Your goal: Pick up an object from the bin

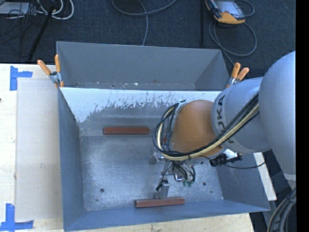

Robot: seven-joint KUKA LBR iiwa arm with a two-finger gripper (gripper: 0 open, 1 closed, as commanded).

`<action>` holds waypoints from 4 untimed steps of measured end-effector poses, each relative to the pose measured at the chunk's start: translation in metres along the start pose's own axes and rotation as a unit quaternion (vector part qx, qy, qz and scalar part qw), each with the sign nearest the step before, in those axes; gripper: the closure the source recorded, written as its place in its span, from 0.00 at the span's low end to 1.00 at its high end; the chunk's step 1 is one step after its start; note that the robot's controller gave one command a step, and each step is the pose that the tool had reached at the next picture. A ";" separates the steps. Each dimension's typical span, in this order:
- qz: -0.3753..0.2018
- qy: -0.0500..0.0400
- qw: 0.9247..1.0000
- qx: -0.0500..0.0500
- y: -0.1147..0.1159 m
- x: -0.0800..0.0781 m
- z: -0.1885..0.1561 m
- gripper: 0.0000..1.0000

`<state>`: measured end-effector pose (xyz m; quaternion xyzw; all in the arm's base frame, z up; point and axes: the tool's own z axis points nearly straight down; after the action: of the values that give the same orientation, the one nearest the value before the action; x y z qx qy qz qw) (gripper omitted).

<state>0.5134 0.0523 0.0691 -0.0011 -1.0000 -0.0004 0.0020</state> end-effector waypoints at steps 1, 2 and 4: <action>-0.013 -0.007 1.000 0.001 -0.047 -0.053 -0.069 0.00; -0.007 -0.002 1.000 0.000 -0.054 -0.096 0.003 0.00; -0.030 -0.008 1.000 0.000 -0.042 -0.089 -0.186 1.00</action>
Offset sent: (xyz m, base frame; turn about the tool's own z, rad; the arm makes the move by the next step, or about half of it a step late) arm 0.0492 -0.0449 0.0644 -0.0303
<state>0.6033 0.0101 0.2549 0.0291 -0.9996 -0.0001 -0.0060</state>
